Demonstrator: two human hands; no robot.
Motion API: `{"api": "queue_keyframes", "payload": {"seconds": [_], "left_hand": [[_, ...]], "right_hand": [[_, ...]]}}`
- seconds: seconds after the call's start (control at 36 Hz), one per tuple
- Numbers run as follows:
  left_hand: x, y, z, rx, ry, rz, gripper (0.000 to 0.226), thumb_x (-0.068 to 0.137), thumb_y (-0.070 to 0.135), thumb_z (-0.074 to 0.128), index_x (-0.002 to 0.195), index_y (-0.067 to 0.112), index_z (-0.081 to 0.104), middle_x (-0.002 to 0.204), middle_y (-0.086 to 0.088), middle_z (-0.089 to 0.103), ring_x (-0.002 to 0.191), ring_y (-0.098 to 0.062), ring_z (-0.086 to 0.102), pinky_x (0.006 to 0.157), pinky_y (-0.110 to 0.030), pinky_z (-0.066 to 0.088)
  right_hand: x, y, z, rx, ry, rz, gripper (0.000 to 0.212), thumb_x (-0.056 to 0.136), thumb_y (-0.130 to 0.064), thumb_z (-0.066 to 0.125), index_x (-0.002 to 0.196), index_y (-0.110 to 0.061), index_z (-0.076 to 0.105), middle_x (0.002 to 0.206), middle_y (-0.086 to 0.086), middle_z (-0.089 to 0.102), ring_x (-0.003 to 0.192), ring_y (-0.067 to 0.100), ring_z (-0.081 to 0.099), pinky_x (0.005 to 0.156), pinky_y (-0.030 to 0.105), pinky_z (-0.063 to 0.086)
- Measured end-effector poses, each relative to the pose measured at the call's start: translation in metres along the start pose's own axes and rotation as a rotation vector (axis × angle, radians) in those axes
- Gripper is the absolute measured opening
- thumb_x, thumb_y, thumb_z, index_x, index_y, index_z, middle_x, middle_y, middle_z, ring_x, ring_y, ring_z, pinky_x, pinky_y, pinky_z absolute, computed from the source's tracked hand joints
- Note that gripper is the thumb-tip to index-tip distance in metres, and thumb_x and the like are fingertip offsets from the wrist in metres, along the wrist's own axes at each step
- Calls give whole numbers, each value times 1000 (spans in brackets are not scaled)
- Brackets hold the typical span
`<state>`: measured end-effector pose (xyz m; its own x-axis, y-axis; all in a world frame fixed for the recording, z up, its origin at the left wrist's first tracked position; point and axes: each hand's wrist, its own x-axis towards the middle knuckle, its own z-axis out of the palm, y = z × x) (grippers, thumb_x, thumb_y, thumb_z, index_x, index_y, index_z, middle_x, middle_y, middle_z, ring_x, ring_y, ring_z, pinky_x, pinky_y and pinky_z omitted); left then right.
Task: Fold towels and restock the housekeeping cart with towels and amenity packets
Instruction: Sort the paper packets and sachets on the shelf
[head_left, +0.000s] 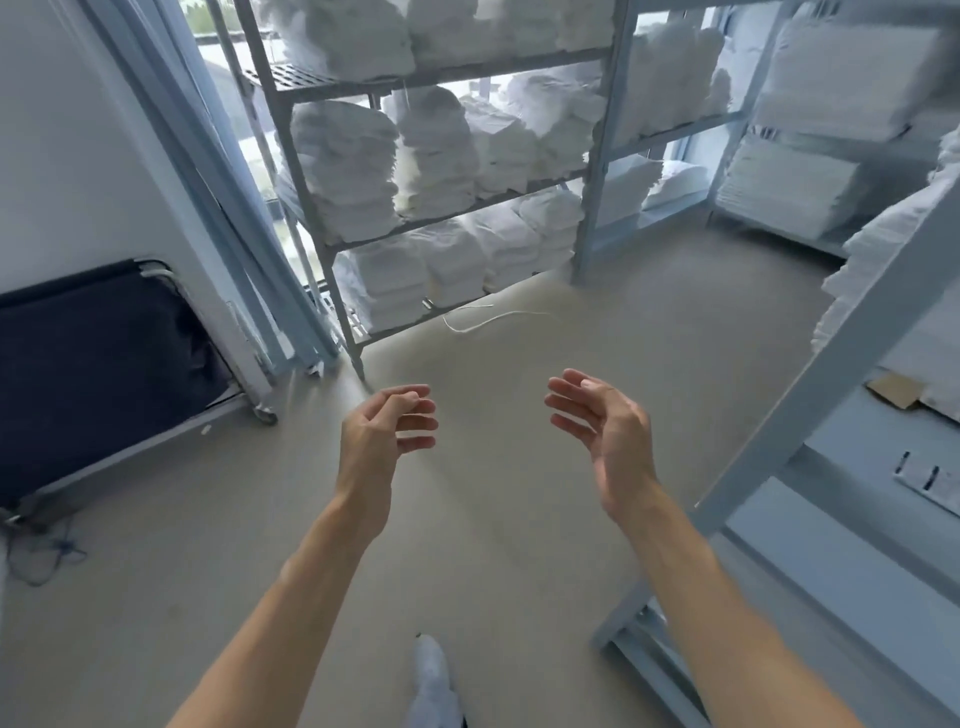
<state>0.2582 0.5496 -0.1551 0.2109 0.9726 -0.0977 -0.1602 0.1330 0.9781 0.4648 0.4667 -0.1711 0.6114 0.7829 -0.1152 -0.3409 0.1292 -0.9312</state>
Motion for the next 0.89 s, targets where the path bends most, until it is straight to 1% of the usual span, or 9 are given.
{"api": "queue_keyframes", "payload": {"seconds": [0.11,0.19,0.28,0.39,0.47,0.53,0.58,0.69,0.89], "left_hand": [[75,-17,20,-54,-59,-26,25,95,7,51,93,10,75,83,-7,72,73,-19,68,62,-29,57],[140,-24,41,-83,-94,-66,25,96,7,49,94,9,74,82,-6,71,73,-19,67,66,-32,56],[198,-18,72,-101,-152,-80,25,96,6,48,94,7,73,81,-5,70,71,-18,66,66,-32,56],[261,-3,118,-127,-265,-65,25,96,4,48,94,7,73,82,-7,70,71,-19,66,63,-29,56],[289,1,143,-155,-310,-74,25,97,5,47,94,6,72,84,-9,69,72,-22,64,64,-32,54],[311,-2,167,-195,-360,-96,26,97,6,47,93,7,73,84,-9,69,71,-22,65,64,-31,54],[325,-7,186,-225,-377,-130,26,97,8,48,93,7,73,83,-8,69,70,-21,65,62,-29,55],[354,-20,232,-238,-457,-193,24,97,8,47,96,5,71,82,-8,68,70,-21,64,63,-30,55],[444,-31,305,-223,-576,-200,24,97,10,48,96,5,71,85,-10,68,71,-21,66,64,-31,56]], "right_hand": [[67,2,9,-23,43,-28,26,95,-13,49,106,-7,71,104,13,75,97,28,71,87,39,56],[121,-1,20,-28,116,-43,25,96,-12,48,106,-7,71,105,14,75,96,27,71,86,39,56],[168,-10,32,-37,176,-57,25,97,-11,47,106,-7,70,104,13,75,94,25,71,84,37,55],[219,-31,36,-26,232,-115,26,97,-11,47,110,-6,69,106,14,75,97,28,71,87,38,56],[241,-43,32,5,238,-135,29,98,-11,44,116,-3,66,107,17,74,100,32,70,90,40,55],[261,-50,23,43,294,-164,30,99,-10,43,117,-2,65,107,19,74,100,32,70,91,41,54],[277,-56,17,56,344,-180,30,99,-9,42,117,-2,65,107,19,73,98,31,70,92,42,53],[314,-58,5,99,427,-204,29,99,-8,42,115,-2,65,107,20,73,97,30,70,90,40,54],[423,-60,-24,292,475,-228,32,99,-12,40,115,-4,66,107,20,73,94,29,70,88,38,52]]}}
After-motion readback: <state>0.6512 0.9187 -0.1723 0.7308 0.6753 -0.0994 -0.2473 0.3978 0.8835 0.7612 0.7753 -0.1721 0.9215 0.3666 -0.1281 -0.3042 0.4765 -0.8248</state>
